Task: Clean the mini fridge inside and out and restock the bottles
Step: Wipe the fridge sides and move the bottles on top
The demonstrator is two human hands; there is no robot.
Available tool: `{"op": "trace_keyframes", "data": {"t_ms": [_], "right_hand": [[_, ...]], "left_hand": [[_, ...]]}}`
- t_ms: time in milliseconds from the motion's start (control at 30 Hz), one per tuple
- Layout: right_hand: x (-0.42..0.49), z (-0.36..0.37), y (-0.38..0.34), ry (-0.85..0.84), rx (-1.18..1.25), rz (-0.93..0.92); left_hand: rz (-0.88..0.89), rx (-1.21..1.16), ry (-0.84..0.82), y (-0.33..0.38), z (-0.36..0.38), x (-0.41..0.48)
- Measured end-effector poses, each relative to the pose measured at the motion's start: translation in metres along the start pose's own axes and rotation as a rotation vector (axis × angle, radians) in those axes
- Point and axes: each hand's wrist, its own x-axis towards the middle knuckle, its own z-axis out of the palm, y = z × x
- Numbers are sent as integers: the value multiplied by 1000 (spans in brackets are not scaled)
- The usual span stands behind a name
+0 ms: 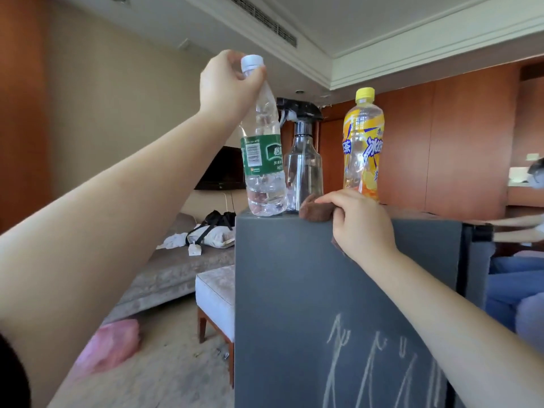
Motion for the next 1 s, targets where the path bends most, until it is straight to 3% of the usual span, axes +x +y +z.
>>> {"op": "trace_keyframes", "data": {"t_ms": [133, 300, 500, 767, 833, 900, 1000], "right_hand": [[-3, 0, 1, -6, -18, 3], [-6, 3, 1, 29, 15, 27], [-7, 5, -1, 70, 20, 24], [-8, 6, 0, 68, 48, -6], [-16, 1, -4, 136, 80, -40], [-37, -9, -7, 204, 95, -64], [-84, -21, 3, 135, 92, -82]], "left_hand": [[6, 57, -19, -10, 15, 2], [21, 81, -238, -22, 20, -31], [-49, 52, -369, -70, 11, -99], [-167, 87, -355, -88, 10, -128], [-86, 148, -310, -84, 7, -135], [92, 172, -161, -75, 2, -157], [276, 52, -53, -56, 2, -217]]}}
